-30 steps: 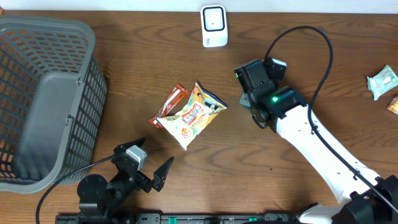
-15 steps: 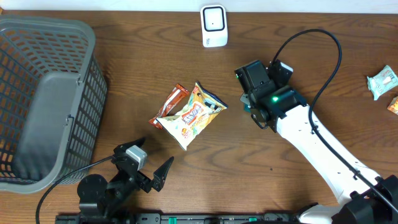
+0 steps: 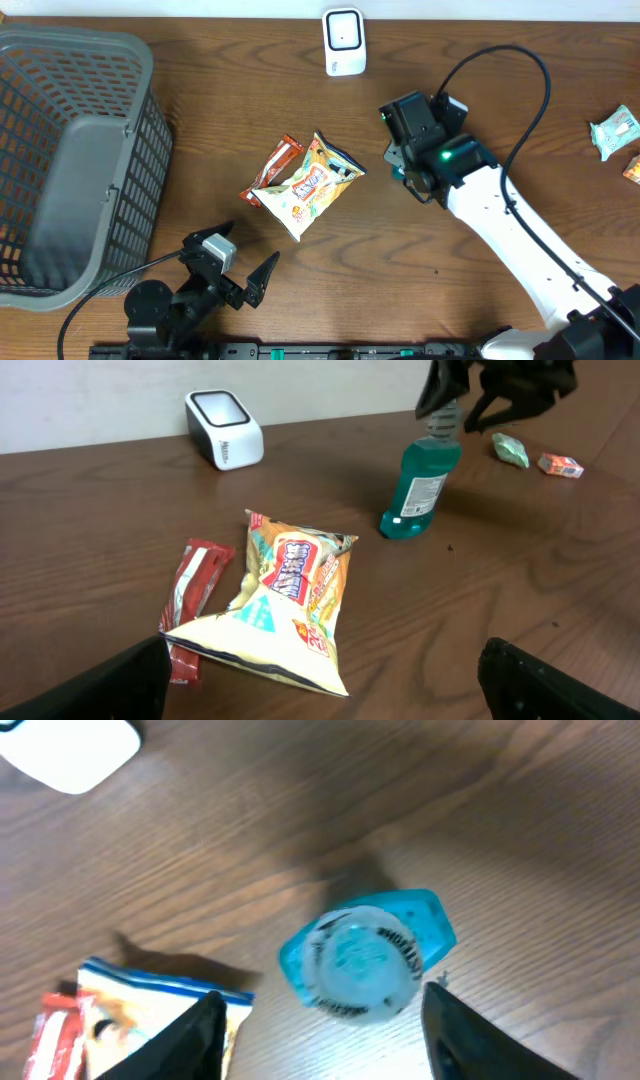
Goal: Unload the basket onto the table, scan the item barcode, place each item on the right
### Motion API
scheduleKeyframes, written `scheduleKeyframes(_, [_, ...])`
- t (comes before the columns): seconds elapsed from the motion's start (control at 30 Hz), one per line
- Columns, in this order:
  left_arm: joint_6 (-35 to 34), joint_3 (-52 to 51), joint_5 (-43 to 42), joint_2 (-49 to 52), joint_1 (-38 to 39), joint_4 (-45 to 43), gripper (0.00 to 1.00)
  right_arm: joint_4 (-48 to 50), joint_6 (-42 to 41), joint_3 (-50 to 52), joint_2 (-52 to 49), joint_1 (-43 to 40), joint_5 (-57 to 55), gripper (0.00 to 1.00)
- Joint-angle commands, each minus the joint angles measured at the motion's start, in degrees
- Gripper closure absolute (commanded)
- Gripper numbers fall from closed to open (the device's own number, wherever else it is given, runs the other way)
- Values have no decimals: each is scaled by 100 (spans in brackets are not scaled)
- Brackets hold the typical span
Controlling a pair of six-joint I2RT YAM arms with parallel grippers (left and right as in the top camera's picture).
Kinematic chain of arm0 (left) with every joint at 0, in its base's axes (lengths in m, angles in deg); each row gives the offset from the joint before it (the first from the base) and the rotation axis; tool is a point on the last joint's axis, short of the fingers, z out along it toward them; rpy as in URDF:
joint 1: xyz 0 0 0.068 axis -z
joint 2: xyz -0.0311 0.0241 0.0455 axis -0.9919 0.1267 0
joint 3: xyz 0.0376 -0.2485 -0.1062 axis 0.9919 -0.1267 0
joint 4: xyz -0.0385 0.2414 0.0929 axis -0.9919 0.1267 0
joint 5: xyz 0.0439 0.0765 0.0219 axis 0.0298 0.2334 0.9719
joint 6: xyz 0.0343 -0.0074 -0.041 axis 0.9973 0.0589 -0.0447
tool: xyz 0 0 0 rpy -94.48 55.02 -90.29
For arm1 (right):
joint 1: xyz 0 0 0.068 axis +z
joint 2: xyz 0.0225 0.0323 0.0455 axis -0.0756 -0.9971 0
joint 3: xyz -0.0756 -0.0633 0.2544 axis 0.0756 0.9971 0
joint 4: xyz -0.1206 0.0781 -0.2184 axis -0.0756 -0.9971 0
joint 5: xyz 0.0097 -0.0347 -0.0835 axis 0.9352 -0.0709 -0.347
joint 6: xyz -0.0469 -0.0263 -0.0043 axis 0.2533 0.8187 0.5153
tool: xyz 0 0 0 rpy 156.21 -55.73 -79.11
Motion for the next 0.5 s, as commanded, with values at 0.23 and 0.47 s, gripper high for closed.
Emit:
scheduleKeyframes(0.23, [98, -4, 7, -31, 17, -2, 2, -367, 4898, -756, 872, -15, 1058, 1])
scheduleKeyframes(0.47, [98, -4, 7, -31, 17, -2, 2, -699, 8349, -551, 769, -160, 1991, 18])
